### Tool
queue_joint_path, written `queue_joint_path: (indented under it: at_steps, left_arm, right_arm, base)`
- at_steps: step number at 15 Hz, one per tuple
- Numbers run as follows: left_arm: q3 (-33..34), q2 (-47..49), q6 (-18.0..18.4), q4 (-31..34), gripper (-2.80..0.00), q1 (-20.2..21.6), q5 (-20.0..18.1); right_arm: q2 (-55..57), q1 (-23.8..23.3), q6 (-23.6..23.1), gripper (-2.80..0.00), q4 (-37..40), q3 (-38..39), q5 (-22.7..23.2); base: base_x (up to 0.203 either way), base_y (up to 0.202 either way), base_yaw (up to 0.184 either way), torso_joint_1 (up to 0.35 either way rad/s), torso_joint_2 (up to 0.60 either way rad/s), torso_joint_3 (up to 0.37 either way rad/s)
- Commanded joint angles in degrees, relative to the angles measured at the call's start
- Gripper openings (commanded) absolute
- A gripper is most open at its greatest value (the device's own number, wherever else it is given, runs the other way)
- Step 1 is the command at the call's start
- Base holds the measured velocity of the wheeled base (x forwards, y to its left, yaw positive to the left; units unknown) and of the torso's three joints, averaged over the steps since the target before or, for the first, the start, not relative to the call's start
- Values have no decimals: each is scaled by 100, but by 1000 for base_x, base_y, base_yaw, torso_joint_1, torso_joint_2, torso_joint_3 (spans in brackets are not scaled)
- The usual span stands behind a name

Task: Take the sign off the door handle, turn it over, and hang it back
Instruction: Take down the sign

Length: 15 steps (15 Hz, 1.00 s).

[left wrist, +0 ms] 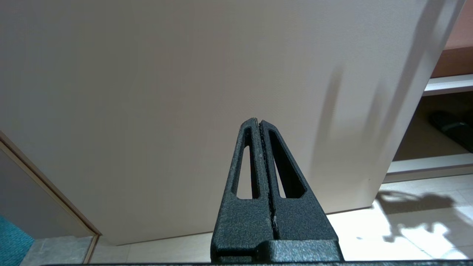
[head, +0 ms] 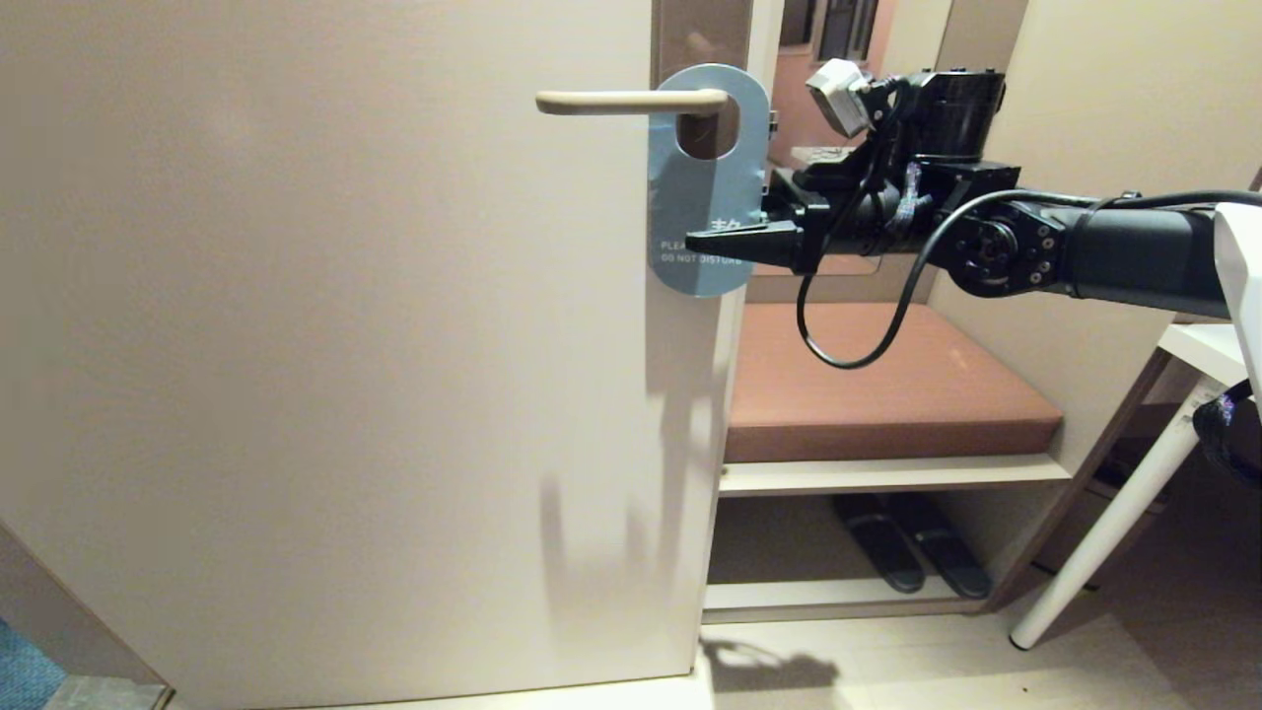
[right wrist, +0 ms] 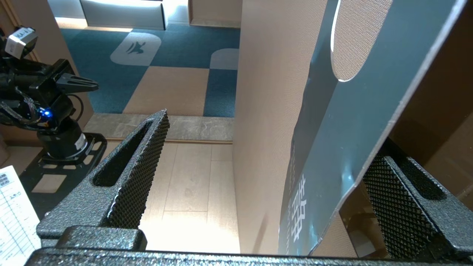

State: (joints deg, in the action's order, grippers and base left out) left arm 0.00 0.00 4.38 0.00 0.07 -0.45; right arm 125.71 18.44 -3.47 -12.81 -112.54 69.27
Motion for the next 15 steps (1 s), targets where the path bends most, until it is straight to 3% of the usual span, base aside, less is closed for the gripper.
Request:
queue_joint_path:
  at_steps: [1, 10, 11, 15]
  left_arm:
    - [0, 8, 2, 0, -280, 1, 1]
    - [0, 5, 2, 0, -280, 1, 1]
    - [0, 9, 2, 0, -280, 1, 1]
    - [0, 7, 2, 0, -280, 1, 1]
  right_arm:
    - [-3, 2, -4, 0, -11, 0, 43]
    - [-3, 2, 13, 0, -11, -4, 43]
    - [-3, 2, 22, -280, -11, -13, 34]
    - [-3, 2, 22, -280, -11, -13, 34]
  base:
    - [0, 0, 0, 0, 0, 0]
    - [0, 0, 0, 0, 0, 0]
    - [0, 0, 0, 0, 0, 0]
    - [0, 0, 0, 0, 0, 0]
